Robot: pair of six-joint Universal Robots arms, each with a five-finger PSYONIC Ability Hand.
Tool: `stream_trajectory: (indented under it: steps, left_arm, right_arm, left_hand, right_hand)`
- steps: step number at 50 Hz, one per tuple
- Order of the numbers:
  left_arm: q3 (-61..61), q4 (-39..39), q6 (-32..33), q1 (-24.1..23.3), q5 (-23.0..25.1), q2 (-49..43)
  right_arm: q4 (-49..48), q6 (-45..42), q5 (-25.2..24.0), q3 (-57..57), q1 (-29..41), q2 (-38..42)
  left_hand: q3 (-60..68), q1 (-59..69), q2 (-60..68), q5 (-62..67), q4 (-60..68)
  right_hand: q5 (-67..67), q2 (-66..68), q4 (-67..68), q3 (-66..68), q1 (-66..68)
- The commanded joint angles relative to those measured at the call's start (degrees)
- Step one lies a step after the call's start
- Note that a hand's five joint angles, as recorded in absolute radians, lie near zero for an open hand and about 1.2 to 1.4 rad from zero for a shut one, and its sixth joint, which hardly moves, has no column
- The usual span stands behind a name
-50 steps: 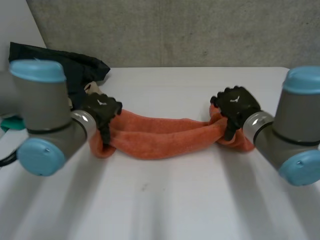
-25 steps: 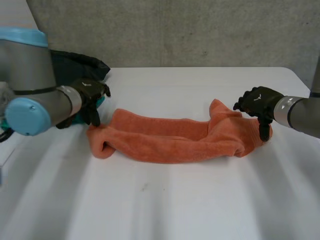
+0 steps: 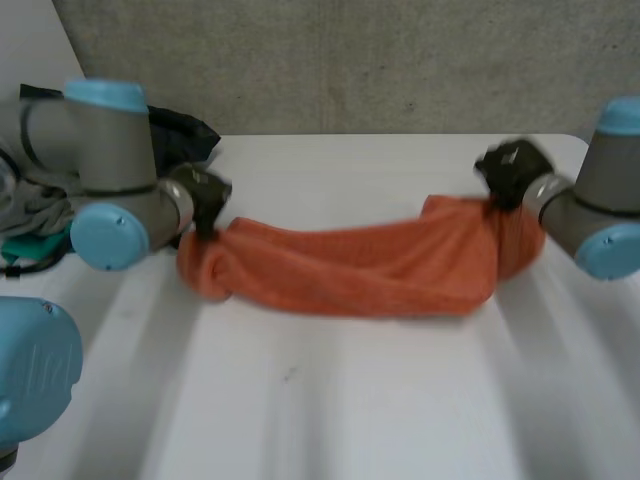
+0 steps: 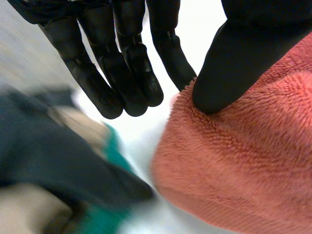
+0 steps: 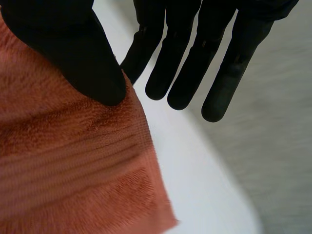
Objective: Fold the laundry.
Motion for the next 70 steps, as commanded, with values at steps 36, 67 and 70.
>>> stream_trajectory:
  steps: [36, 67, 70]
  left_arm:
    - [-39.82, 20.73, -12.12, 2.03, 0.6, 15.9]
    - [-33.94, 12.12, -11.77, 9.76, 8.42, 17.23]
    - [-30.69, 10.36, -11.77, 9.85, 10.44, 13.54]
  right_arm:
    - [-0.62, 6.95, -2.23, 27.57, -2.2, -13.09]
    - [1.59, 13.71, 1.81, 43.03, -9.05, -28.31]
    - [0.36, 17.13, 1.99, 42.86, -9.23, -25.76]
  left_hand:
    - [12.27, 14.11, 11.78, 14.59, 11.66]
    - [-45.08, -43.23, -45.57, -42.75, -45.68]
    - [-44.4, -42.56, -44.89, -42.08, -45.01]
  right_hand:
    - [13.7, 12.73, 11.72, 12.25, 16.49]
    - [-32.41, -33.38, -34.39, -33.86, -29.62]
    - [-32.08, -33.04, -34.06, -33.53, -29.29]
